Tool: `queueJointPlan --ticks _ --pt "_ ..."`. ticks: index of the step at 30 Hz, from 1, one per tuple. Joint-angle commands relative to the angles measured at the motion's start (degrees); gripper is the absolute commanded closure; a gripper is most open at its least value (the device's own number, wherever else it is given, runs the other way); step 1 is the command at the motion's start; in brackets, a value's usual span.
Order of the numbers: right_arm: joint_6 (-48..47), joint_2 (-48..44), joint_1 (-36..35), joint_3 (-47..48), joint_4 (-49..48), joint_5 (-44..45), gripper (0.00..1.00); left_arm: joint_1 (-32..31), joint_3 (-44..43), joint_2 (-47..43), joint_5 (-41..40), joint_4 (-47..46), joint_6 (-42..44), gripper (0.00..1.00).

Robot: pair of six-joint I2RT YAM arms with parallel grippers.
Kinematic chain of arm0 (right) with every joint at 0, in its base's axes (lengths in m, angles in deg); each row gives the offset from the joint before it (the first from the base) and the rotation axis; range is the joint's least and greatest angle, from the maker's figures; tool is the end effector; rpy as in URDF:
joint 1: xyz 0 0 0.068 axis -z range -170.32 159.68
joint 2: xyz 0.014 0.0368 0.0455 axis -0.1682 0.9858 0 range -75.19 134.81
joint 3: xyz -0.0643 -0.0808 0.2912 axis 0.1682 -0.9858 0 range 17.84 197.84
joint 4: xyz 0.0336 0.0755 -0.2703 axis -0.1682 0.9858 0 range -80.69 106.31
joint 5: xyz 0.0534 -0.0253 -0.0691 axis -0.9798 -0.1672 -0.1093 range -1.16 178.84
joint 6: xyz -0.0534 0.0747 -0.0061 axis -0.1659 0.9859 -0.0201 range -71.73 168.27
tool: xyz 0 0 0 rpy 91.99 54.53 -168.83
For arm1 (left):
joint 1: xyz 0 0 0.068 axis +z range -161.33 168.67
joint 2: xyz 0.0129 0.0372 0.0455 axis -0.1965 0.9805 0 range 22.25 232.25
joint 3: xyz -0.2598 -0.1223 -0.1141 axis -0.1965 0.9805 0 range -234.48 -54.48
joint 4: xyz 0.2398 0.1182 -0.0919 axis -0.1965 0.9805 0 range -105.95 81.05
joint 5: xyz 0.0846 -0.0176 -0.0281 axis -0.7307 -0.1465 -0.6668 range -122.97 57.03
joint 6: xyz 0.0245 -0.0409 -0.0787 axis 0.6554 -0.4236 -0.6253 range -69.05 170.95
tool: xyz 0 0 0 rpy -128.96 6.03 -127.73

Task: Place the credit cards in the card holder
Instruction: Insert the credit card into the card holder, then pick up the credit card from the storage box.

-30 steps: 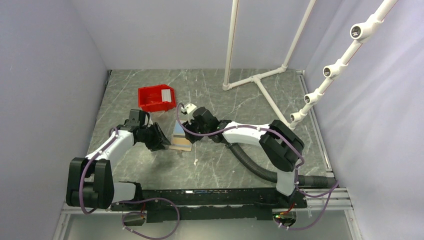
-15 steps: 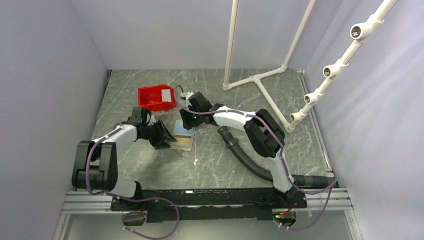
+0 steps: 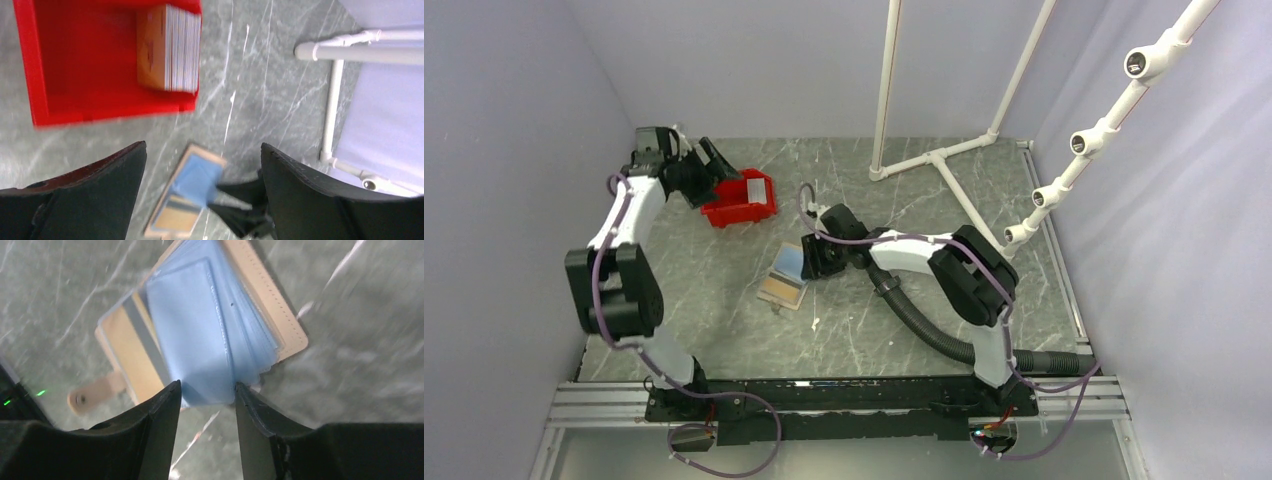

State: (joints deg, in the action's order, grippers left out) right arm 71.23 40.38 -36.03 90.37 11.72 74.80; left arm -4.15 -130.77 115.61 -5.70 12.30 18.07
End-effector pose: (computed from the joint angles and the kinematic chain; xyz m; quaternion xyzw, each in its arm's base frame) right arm 0.3311 0.3680 0.1367 -0.2266 0.8913 0.3056 0.2469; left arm 0.4160 0.0143 0.2882 -0.2238 0.8752 -0.2947 0.3116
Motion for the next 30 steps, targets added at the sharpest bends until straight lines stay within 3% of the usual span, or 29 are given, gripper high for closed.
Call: queueJointPlan --ticks 1,4,9,12,20,30 --pt "11.72 -5.63 -0.57 -6.84 -3.61 -10.66 0.54 -0.41 -11.47 11.27 -0.74 4.49 4.52 0.12" --pt "13.69 -10.85 -0.6 -9.76 -6.83 -12.95 0.54 -1.99 -17.19 17.22 -2.27 5.19 6.06 0.13" --pt "5.88 -14.21 1.43 -6.67 -0.09 -8.56 0.51 -5.93 -25.35 24.94 -7.74 8.23 8.94 0.19" --pt "3.76 -15.48 3.57 -7.77 -0.75 -8.6 0.51 -6.82 -27.87 27.95 -10.06 7.95 9.15 0.17" --pt "2.66 -15.72 5.79 -9.09 -1.05 -8.74 0.51 -6.83 -35.41 35.93 -5.09 9.77 7.58 0.11" --pt "2.4 -15.72 6.86 -9.77 -1.81 -8.99 0.51 -6.82 -36.0 38.0 1.27 8.37 5.5 0.16"
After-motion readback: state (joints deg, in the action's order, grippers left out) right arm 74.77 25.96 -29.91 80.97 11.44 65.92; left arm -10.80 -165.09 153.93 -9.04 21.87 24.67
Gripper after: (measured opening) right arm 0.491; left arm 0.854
